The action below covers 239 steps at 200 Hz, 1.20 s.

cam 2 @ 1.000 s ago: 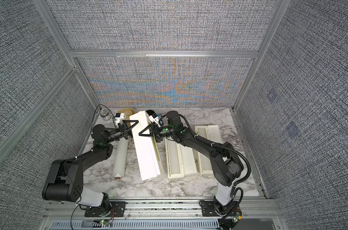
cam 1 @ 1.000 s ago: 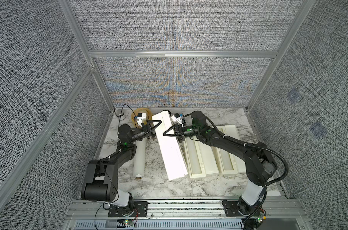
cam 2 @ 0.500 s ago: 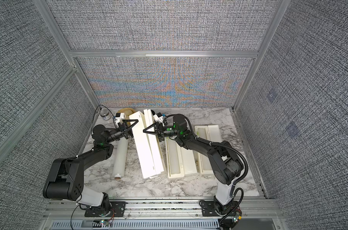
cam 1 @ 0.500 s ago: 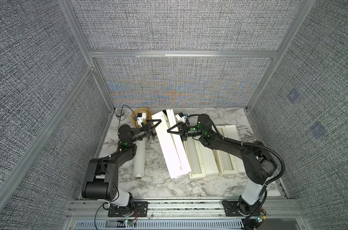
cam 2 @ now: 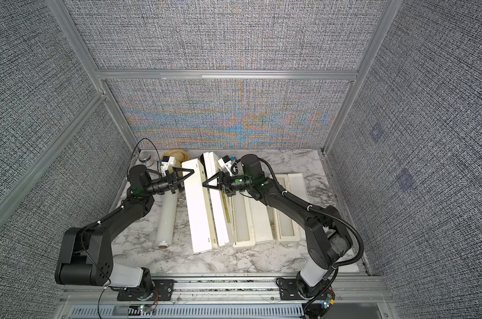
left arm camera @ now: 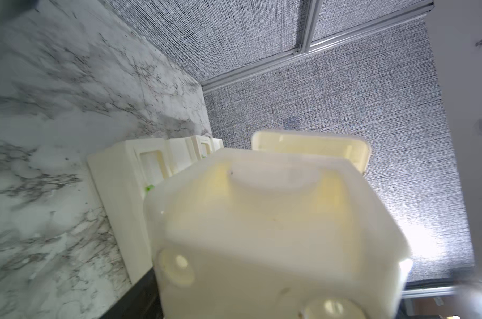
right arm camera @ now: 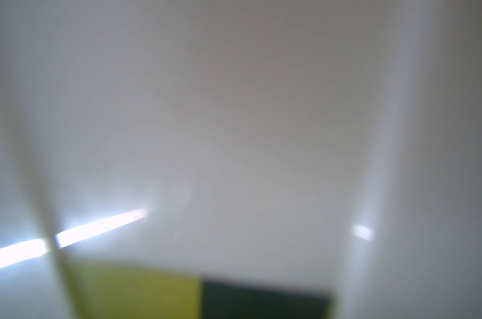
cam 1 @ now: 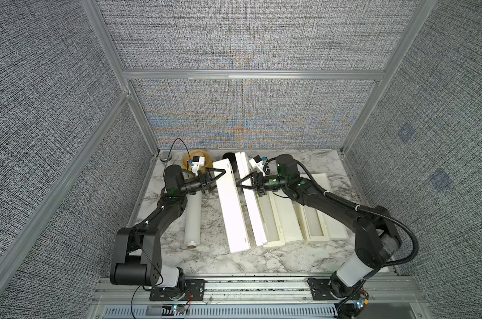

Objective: Put plastic wrap rolls into dispensers
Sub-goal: Place the lid at the center of the board.

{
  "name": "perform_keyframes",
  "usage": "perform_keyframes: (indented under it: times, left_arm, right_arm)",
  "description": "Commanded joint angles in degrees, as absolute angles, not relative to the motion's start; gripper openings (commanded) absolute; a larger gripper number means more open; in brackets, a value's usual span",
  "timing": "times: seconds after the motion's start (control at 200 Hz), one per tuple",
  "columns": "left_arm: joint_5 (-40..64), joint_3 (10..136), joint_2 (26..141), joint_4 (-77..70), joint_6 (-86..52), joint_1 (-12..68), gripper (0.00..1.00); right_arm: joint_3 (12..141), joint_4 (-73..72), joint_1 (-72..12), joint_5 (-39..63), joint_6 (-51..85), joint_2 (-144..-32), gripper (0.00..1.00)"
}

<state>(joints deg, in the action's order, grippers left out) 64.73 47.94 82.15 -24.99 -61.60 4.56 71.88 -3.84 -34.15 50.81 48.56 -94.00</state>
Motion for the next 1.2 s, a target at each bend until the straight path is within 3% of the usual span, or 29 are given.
perform_keyframes:
  times: [0.0, 0.15, 0.395, 0.52, 0.711, 0.971, 1.191]
  left_arm:
    - [65.8, 51.2, 82.0, -1.0, -44.3, 3.4, 0.82]
    - [67.2, 52.4, 83.1, 2.0, -41.5, 0.3, 0.82]
    - [72.0, 56.0, 83.5, 8.3, -33.9, -5.6, 0.83]
    - [72.9, 55.1, 84.9, -4.0, -43.5, -7.8, 0.83]
    - [72.3, 52.8, 84.6, -7.0, -45.5, -10.7, 0.83]
    - [72.7, 50.9, 83.1, -9.2, -47.0, -11.1, 0.84]
    - [72.3, 51.9, 84.4, -8.5, -46.8, -11.1, 0.84]
  right_arm:
    - [73.9, 12.9, -34.2, 41.5, 38.2, -93.8, 0.79]
    - [77.2, 22.6, -35.4, 32.9, 35.3, -96.0, 0.79]
    - [81.4, 24.8, -39.3, 21.9, 40.5, -102.4, 0.81]
    - [85.6, 27.2, -41.3, 16.2, 43.3, -107.3, 0.81]
    - [95.5, 35.8, -44.8, 5.2, 43.3, -115.9, 0.83]
    - [101.3, 40.7, -46.2, -2.4, 42.0, -124.8, 0.83]
    - [103.0, 41.1, -46.1, -3.2, 41.1, -127.7, 0.96]
